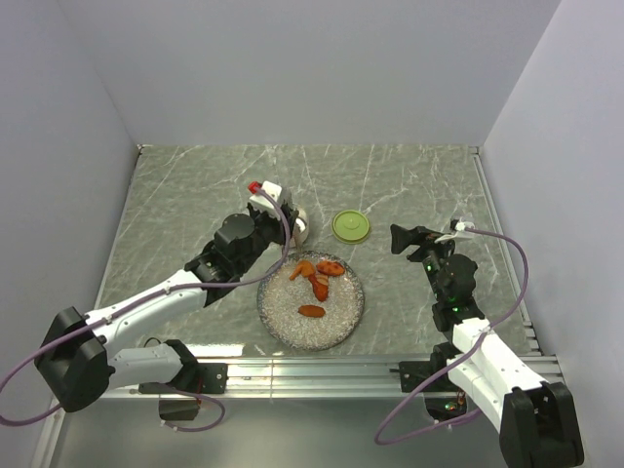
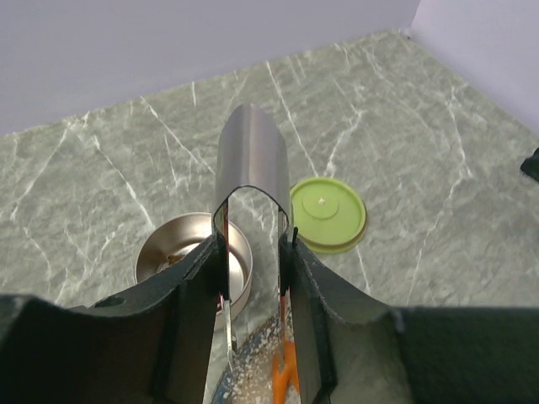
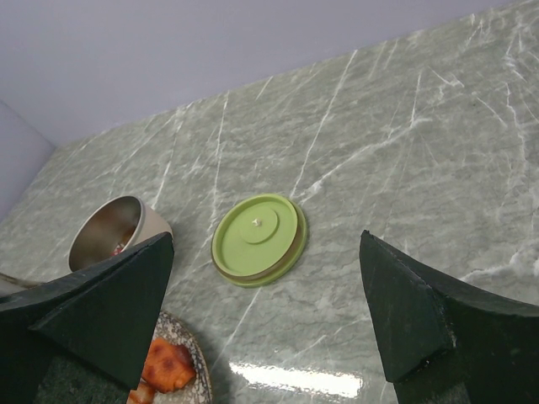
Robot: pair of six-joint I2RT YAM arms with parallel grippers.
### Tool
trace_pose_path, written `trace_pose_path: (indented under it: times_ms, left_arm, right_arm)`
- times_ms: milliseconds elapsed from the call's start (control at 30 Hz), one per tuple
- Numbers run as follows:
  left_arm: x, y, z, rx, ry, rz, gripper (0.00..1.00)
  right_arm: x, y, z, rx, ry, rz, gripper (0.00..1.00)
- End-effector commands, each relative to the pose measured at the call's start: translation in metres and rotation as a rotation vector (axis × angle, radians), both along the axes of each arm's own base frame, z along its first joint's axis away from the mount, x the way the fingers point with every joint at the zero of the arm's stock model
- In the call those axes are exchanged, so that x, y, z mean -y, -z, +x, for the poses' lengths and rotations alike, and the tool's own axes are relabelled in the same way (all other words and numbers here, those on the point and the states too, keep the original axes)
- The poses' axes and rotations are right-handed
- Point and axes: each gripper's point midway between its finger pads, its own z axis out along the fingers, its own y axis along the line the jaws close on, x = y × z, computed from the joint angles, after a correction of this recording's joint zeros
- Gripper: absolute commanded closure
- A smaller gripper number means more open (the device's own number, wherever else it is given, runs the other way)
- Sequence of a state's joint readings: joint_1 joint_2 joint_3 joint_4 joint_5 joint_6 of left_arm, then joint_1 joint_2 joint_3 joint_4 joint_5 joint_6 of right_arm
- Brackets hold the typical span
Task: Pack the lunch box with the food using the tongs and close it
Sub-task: Pick up the food using the clamp
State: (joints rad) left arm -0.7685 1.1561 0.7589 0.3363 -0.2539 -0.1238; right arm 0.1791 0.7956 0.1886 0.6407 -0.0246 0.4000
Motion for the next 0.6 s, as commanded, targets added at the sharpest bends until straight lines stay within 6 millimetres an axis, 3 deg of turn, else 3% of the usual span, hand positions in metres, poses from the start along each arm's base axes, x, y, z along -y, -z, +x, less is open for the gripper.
trace_pose_path:
  times_ms: [0, 233, 367, 567]
  left_arm:
    - [0.005, -0.013, -0.008, 0.058, 0.047, -0.027, 0.59]
    - [-0.001, -0.005, -0.03, 0.053, 0.093, -0.035, 0.59]
    - [-0.006, -0.011, -0.041, 0.075, 0.117, -0.057, 0.59]
    - [0.0, -0.005, -0.045, 0.065, 0.158, -0.042, 0.6]
  right_arm:
    - [-0.001, -0.007, 0.001, 0.024, -0.003, 0.006, 0.03]
    - [-0.002, -0.007, 0.003, 0.021, -0.008, 0.004, 0.03]
    - [-0.003, -0.006, 0.003, 0.016, -0.01, 0.005, 0.03]
    - [-0.003, -0.006, 0.003, 0.017, -0.011, 0.003, 0.03]
